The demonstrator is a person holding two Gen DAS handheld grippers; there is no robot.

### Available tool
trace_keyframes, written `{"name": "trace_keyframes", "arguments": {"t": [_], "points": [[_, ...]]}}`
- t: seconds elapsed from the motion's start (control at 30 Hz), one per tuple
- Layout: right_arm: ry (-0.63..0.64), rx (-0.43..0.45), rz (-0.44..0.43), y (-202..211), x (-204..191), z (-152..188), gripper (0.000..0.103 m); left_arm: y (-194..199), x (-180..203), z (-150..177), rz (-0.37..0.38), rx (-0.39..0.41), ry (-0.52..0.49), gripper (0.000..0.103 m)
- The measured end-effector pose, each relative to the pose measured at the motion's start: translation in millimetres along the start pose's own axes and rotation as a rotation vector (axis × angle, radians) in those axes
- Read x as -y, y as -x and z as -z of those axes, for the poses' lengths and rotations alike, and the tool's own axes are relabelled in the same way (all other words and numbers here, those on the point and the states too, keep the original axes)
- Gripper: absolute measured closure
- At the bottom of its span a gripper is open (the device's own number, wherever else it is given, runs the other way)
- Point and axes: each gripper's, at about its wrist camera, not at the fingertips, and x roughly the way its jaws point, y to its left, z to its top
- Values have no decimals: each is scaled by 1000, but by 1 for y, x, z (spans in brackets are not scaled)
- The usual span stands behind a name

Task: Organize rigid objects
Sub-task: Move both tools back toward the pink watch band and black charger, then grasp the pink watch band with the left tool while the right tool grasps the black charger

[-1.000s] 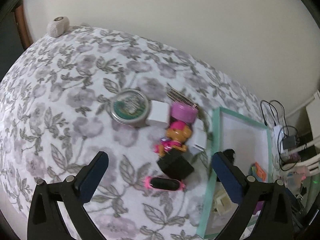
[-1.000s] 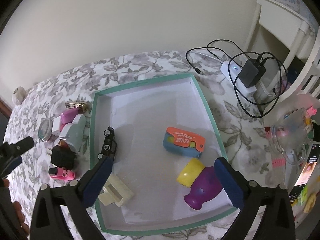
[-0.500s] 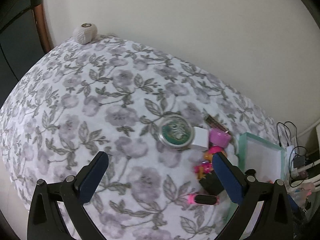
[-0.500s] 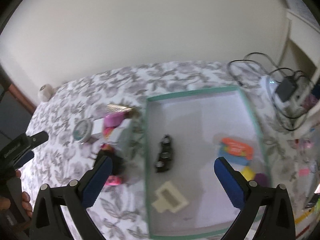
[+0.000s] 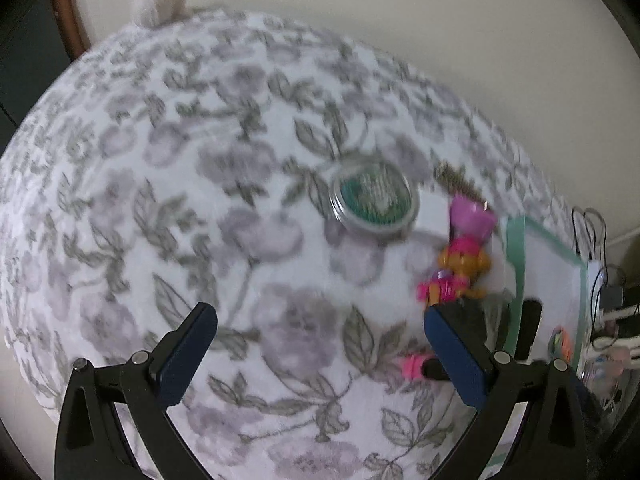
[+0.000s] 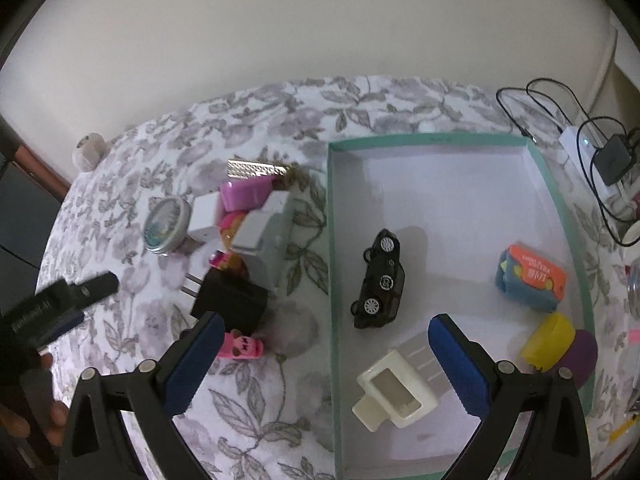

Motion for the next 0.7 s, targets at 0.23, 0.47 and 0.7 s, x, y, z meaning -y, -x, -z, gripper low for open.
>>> {"name": "trace_keyframes", "arguments": {"t": [0.23, 0.47, 0.7], "points": [[3, -17, 7, -6, 0, 1, 0, -11, 24, 13, 57, -62, -110, 0], [-38, 5, 14, 0, 10, -1, 0, -24, 43, 23, 107, -129, -158, 0], [-93, 16, 27, 2, 24, -1, 0, -36, 68, 36, 124, -173, -171, 1]]}}
